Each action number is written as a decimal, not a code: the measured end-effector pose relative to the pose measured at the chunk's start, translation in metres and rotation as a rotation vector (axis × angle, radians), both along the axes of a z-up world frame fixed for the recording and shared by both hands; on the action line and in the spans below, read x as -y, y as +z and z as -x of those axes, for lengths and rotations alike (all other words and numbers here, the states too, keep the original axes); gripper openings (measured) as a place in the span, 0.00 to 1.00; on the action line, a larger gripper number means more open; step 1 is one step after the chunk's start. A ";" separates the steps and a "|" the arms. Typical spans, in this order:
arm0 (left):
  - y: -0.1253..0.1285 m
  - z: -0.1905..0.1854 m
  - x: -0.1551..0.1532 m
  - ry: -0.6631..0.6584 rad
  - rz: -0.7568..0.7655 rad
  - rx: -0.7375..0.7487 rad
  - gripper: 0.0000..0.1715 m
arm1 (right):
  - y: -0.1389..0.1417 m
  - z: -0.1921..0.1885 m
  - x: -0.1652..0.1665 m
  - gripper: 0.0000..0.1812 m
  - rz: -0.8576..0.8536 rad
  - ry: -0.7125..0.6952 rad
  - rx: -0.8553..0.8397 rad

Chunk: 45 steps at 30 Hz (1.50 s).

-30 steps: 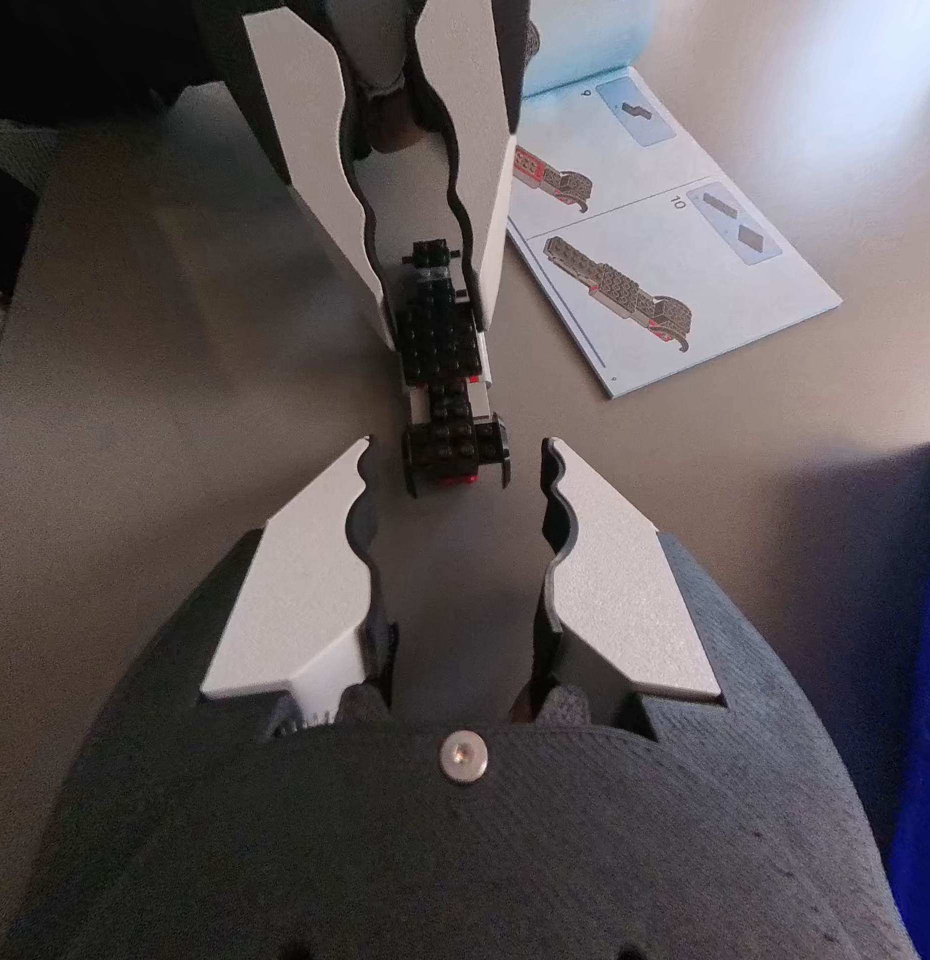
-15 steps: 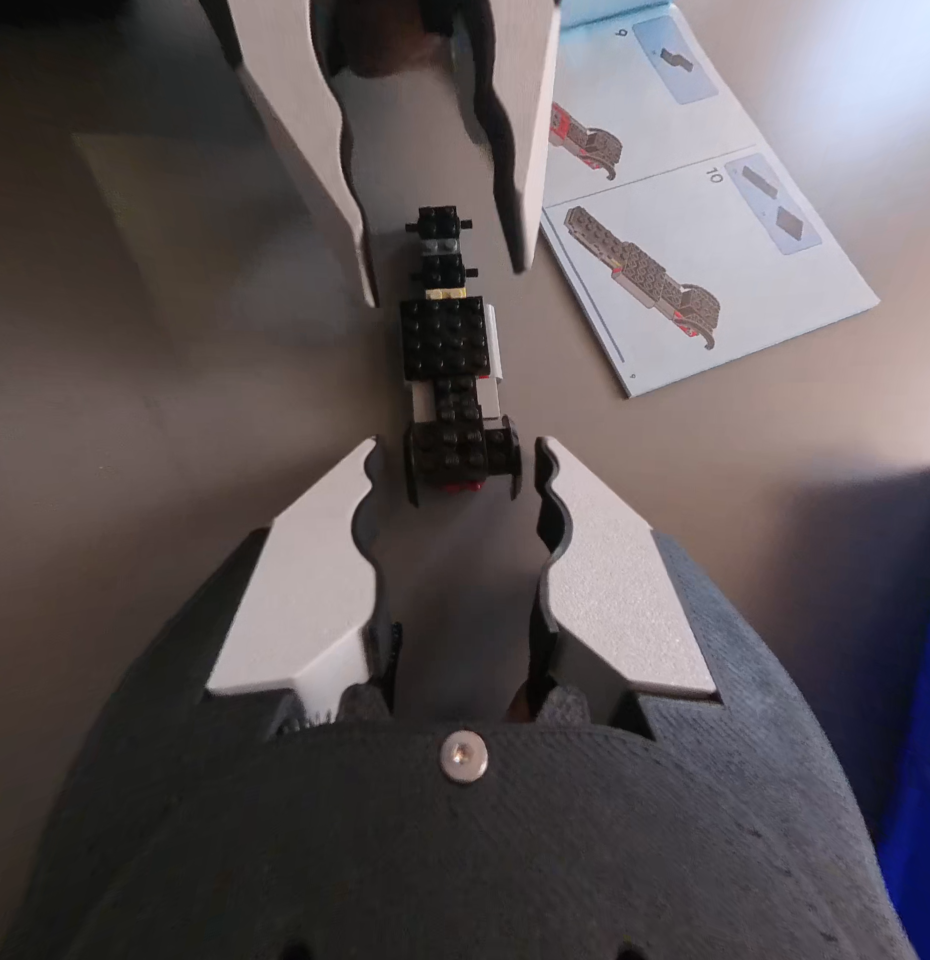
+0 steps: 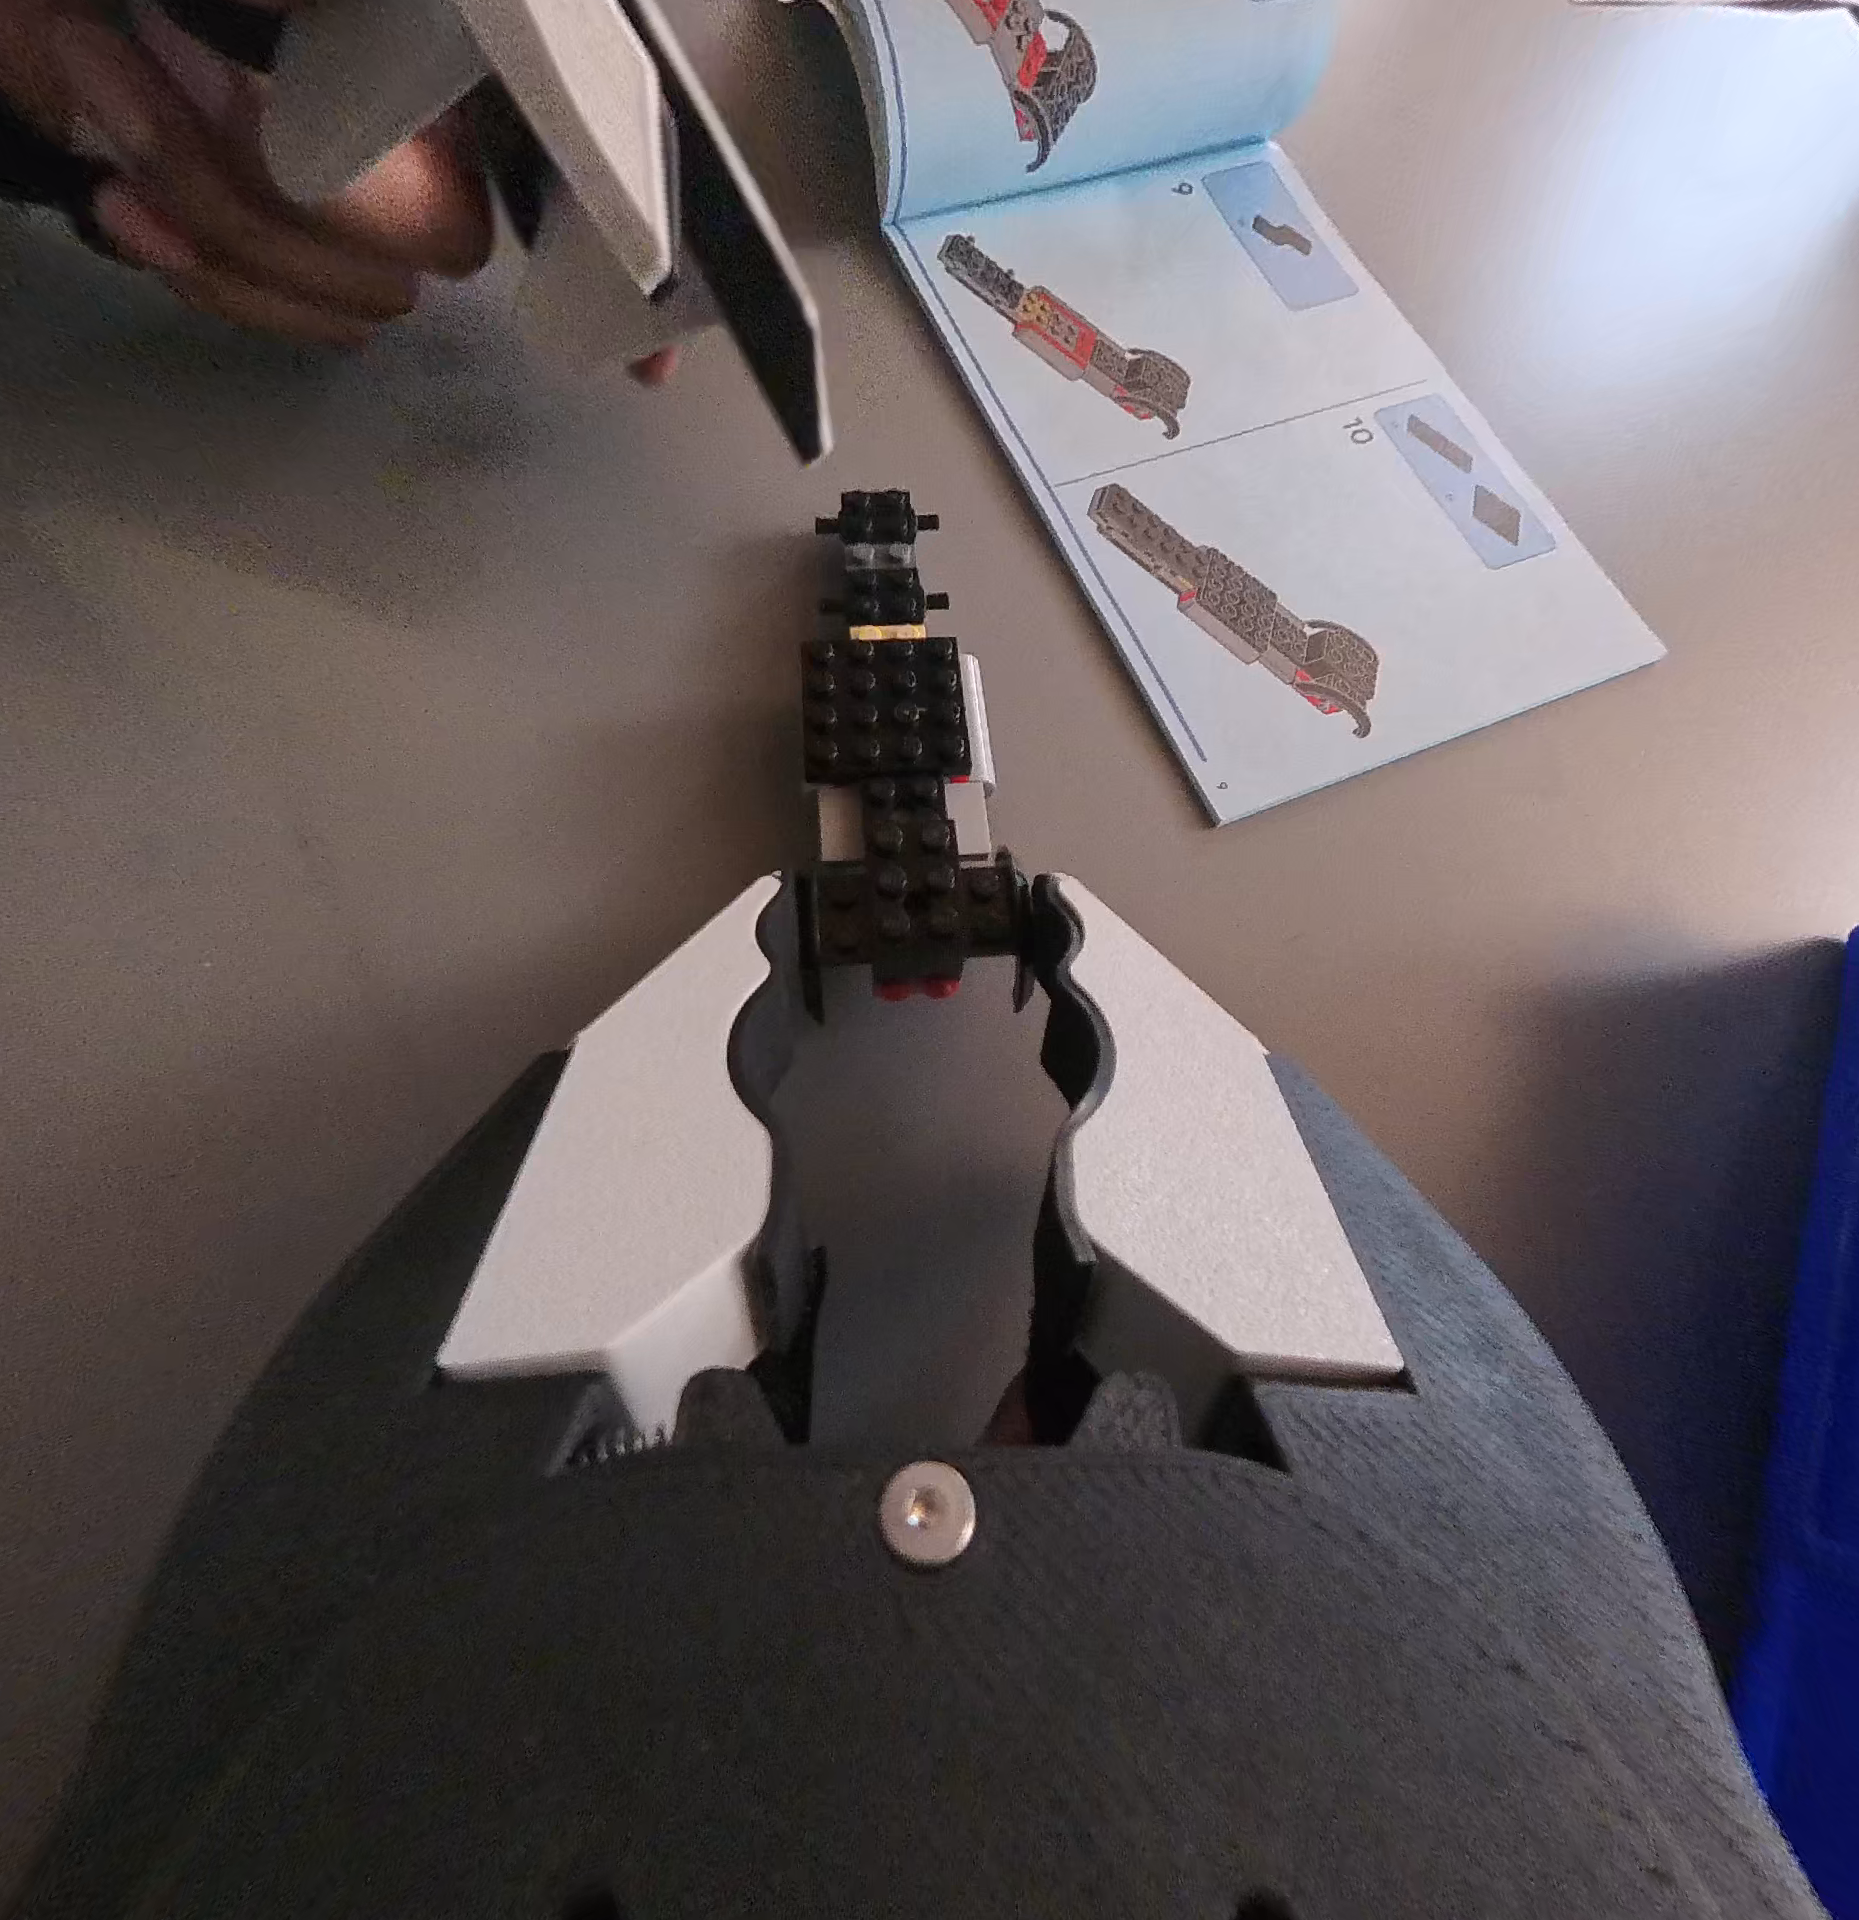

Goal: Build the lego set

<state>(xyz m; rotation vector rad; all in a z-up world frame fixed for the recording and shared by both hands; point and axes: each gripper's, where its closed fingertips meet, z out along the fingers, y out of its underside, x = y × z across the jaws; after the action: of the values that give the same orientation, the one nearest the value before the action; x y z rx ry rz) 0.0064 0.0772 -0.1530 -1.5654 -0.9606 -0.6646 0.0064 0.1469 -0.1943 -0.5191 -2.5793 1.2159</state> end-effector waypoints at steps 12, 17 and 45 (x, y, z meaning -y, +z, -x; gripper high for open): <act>-0.011 -0.022 -0.030 0.113 -0.067 0.278 0.28 | 0.009 -0.002 0.000 0.27 0.032 -0.001 -0.077; -0.013 -0.015 -0.034 0.137 -0.057 0.293 0.27 | 0.011 -0.002 0.000 0.27 0.049 0.005 -0.080; -0.012 -0.013 -0.042 0.218 -0.165 0.472 0.24 | 0.035 -0.009 -0.002 0.27 0.150 -0.103 -0.202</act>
<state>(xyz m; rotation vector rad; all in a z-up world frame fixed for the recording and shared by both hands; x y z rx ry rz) 0.0197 0.1195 -0.1650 -1.1568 -1.3643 -0.9535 0.0156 0.1492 -0.1597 -0.5224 -2.2790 1.3584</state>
